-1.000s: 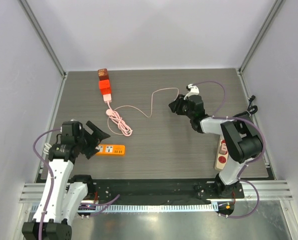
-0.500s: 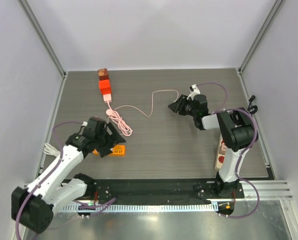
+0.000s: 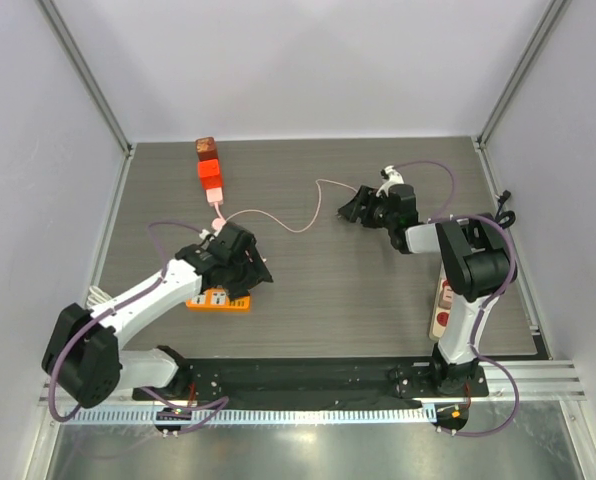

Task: Pull the plug off the socket

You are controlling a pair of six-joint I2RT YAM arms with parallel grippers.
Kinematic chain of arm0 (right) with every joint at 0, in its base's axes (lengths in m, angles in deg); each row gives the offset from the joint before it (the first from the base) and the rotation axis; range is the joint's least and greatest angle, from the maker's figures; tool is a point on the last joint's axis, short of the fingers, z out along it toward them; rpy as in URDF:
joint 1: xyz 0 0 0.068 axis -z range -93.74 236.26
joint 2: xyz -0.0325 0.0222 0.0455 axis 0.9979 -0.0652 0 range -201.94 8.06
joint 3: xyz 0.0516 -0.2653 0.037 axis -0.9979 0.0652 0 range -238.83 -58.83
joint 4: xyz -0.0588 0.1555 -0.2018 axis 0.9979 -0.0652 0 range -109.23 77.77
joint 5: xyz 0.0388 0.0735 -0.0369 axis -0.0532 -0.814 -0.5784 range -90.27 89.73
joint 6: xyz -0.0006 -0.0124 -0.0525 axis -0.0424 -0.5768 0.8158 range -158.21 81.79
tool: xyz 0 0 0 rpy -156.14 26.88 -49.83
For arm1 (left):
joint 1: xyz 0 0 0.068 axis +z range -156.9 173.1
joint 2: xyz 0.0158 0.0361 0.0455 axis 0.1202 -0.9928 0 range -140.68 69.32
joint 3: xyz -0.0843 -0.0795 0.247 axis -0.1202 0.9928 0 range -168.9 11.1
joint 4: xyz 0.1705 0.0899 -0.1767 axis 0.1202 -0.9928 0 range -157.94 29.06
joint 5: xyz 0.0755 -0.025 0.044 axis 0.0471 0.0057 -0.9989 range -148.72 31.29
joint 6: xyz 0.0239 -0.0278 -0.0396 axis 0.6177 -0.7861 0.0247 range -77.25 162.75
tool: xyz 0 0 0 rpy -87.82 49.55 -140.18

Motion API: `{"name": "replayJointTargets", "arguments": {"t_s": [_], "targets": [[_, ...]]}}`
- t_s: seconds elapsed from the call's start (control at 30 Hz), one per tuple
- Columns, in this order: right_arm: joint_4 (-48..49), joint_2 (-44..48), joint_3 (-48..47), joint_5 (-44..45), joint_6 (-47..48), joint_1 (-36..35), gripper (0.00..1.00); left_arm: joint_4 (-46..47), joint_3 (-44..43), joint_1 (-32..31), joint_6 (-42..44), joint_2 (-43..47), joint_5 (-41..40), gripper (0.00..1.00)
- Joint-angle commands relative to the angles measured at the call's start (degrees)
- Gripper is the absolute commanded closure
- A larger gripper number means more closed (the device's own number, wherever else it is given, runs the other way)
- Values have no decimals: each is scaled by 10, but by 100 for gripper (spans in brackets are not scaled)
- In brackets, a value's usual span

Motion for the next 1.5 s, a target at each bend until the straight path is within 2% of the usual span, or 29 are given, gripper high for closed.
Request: {"name": "replayJointTargets", "arguments": {"t_s": [0.0, 0.2, 0.27, 0.43, 0.63, 0.9, 1.0, 1.03, 1.07, 1.17, 1.3, 1.4, 1.47], "targets": [[-22, 36, -15, 41, 34, 0, 27, 50, -19, -13, -11, -27, 4, 35], [-39, 86, 13, 139, 65, 1, 20, 65, -19, -17, -25, -76, 3, 54], [-37, 95, 19, 147, 70, 1, 19, 54, -17, -18, -30, -85, -7, 57], [-18, 112, 39, 149, 71, 2, 20, -7, -4, -2, -29, -76, -74, 57], [3, 126, 57, 155, 71, 1, 20, -8, 65, 46, -26, -29, -60, 58], [21, 131, 64, 131, 55, 2, 20, -103, 94, 159, 10, 89, -80, 57], [22, 152, 78, 132, 53, 1, 19, -152, 70, 170, 10, 143, -91, 50], [11, 157, 79, 138, 53, 1, 19, -157, 62, 170, 11, 155, -86, 46], [1, 173, 79, 142, 52, 0, 19, -160, 44, 169, 17, 175, -80, 38], [-60, 186, 65, 172, 53, 0, 19, -165, 5, 169, 31, 200, -56, 27], [-153, 202, 21, 182, 56, 0, 18, -150, -33, 155, 57, 208, -41, 23], [-149, 224, 43, 182, 48, -1, 16, -92, -29, 116, 55, 194, -41, 27], [-151, 232, 56, 206, 28, -1, 15, -51, -22, 64, 54, 182, -48, 29]]}}
